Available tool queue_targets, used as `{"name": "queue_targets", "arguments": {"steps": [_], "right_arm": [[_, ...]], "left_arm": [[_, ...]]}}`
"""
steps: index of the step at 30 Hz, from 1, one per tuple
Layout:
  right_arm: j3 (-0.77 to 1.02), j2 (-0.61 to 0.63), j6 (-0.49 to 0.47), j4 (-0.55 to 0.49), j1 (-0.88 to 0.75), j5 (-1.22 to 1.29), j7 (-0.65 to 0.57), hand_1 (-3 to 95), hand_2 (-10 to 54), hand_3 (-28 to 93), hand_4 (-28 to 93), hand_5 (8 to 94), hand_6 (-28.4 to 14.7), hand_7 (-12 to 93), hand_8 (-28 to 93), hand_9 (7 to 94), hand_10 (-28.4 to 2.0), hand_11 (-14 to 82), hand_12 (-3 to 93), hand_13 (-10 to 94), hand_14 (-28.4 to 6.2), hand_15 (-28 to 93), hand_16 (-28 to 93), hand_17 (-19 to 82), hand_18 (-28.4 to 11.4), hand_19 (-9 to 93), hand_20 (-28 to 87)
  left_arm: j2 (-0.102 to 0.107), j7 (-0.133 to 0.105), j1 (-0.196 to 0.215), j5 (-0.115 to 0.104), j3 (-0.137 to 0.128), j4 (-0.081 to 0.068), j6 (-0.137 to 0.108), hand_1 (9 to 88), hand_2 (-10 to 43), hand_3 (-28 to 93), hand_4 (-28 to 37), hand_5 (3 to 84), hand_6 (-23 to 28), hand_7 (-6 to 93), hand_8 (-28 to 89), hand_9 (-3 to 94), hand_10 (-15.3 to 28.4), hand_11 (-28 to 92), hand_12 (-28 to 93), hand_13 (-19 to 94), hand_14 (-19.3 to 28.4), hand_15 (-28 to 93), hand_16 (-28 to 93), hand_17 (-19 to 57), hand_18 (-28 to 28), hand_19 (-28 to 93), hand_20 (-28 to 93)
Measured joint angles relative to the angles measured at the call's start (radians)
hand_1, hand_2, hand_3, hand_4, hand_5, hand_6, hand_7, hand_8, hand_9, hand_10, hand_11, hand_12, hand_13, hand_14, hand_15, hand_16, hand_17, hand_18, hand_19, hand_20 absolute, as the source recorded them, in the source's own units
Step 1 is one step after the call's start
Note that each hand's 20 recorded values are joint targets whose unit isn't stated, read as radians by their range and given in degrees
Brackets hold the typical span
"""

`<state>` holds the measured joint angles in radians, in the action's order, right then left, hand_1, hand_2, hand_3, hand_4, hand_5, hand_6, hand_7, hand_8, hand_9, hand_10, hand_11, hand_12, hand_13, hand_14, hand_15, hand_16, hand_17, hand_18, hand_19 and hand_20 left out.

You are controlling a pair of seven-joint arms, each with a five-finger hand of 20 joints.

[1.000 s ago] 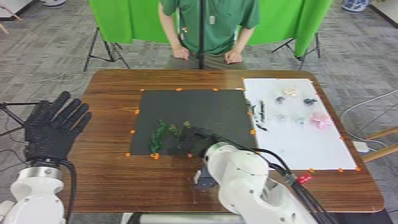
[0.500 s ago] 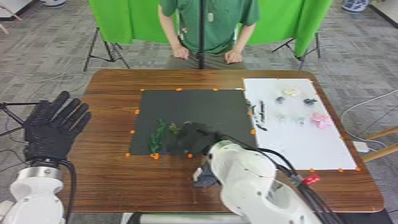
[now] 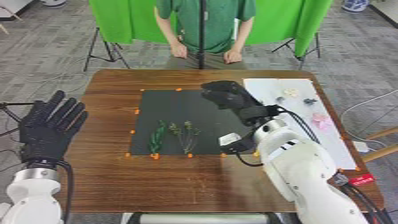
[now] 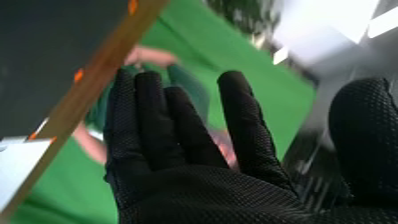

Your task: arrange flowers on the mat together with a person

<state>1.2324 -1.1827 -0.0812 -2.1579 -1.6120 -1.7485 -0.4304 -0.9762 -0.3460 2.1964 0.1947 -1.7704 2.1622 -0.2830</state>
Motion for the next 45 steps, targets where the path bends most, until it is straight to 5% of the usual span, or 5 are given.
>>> {"name": "queue_targets", "arguments": {"steps": [5,10,19,35,45], "right_arm": [[0.159,0.055,0.165,0.027,-0.072,0.194,0.082,16.5,11.0,70,-20,38.4,-3.6,11,-8,32.1,-21.9,5.0,19.8,19,-20.2,28,15,4,-20.4,46,9],[0.369,0.088,0.086,0.098,-0.151,0.466,0.278,16.1,11.3,70,-20,38.7,-2.3,11,-8,34.1,-20.1,3.4,19.3,22,-18.3,21,17,5,-19.5,41,9],[0.551,0.139,0.005,0.113,-0.269,0.796,0.342,14.5,10.8,71,-20,39.1,-2.4,11,-8,34.8,-19.1,2.8,19.5,24,-16.8,14,22,6,-18.2,35,10],[0.618,0.161,0.073,0.081,-0.375,0.793,0.41,13.9,10.4,72,-20,40.5,-3.0,11,-8,32.5,-19.3,2.2,19.9,25,-17.1,13,26,7,-18.6,33,12],[0.602,0.158,0.081,0.081,-0.367,0.798,0.412,14.6,10.5,72,-21,41.6,-3.1,12,-8,34.2,-19.2,2.6,19.9,26,-17.3,14,26,7,-18.9,34,12]], "left_arm": [[-0.006,-0.009,0.008,0.003,-0.013,0.003,0.0,30.5,10.5,71,-28.3,41.0,8.0,15.7,-11,36.9,16.8,25,11,27,16.0,38,-8,-3.5,16.5,38,10],[-0.01,-0.013,0.015,0.009,-0.027,0.006,0.0,30.0,10.8,71,-28.3,40.9,8.0,14.8,-10,36.6,16.7,24,11,27,15.7,36,-8,-3.4,16.3,37,10],[-0.011,-0.01,0.016,0.032,-0.037,0.005,0.0,29.4,11.1,71,-28.3,40.7,8.0,14.2,-10,36.1,16.6,24,11,26,15.7,35,-7,-3.5,16.2,37,10],[-0.01,-0.025,0.012,0.031,-0.05,-0.002,-0.001,29.3,11.2,71,-28.3,41.1,8.2,14.7,-10,36.7,16.7,24,11,27,15.6,36,-7,-3.7,16.3,37,11],[-0.008,-0.047,0.001,0.016,-0.024,-0.005,-0.014,29.2,11.7,71,-28.3,41.8,8.3,15.6,-10,37.6,16.8,26,11,28,16.0,38,-7,-3.7,16.4,38,11]]}}
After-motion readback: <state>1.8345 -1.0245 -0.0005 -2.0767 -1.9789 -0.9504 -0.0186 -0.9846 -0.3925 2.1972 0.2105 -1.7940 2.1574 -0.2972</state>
